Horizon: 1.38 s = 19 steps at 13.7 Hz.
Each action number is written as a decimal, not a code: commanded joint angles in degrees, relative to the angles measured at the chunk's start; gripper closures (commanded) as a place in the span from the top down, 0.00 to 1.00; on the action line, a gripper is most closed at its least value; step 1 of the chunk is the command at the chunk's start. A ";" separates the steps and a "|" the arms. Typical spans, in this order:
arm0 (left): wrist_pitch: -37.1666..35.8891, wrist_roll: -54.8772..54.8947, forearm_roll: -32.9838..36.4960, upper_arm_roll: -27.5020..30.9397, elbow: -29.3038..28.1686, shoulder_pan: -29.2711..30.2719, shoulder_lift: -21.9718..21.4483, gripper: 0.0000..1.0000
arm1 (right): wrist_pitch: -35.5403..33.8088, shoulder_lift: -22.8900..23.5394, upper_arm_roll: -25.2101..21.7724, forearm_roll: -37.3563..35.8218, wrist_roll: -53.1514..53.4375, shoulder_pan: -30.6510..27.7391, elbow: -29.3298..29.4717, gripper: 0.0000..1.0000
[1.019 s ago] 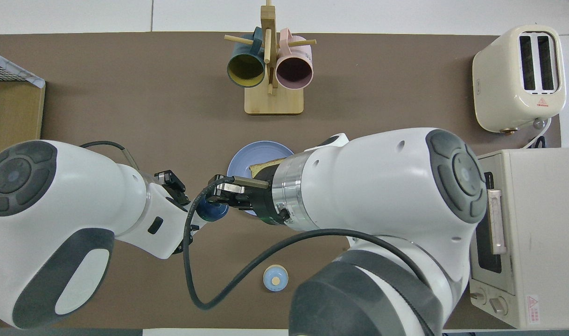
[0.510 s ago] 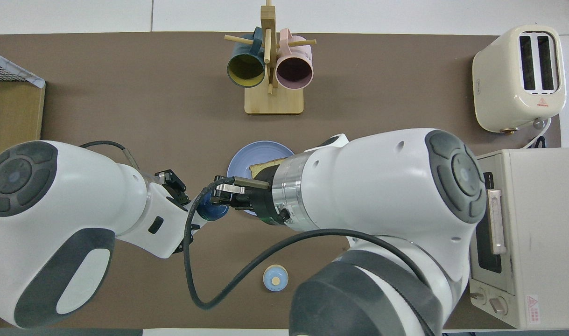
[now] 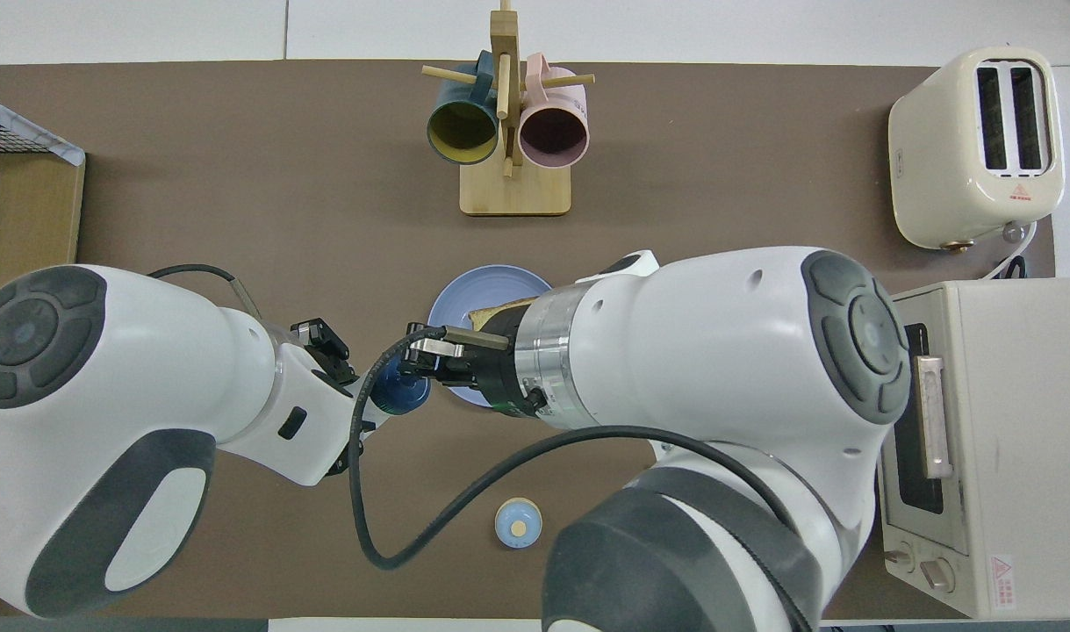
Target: Put bread on plate and add seasoning
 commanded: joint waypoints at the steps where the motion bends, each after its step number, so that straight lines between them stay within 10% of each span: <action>1: 1.57 -0.29 0.81 0.20 -1.93 -0.39 -1.97 0.00 | 1.21 -1.39 0.37 0.18 0.88 -0.09 -1.74 0.21; 4: 1.66 -0.29 0.81 0.29 -1.93 -0.30 -1.97 0.00 | 1.21 -1.39 0.37 0.10 1.05 0.00 -1.56 0.00; 19: 2.01 -0.11 0.81 0.29 -1.93 0.23 -1.97 0.00 | 7.18 -1.30 -0.07 12.13 5.71 -3.16 -0.24 0.00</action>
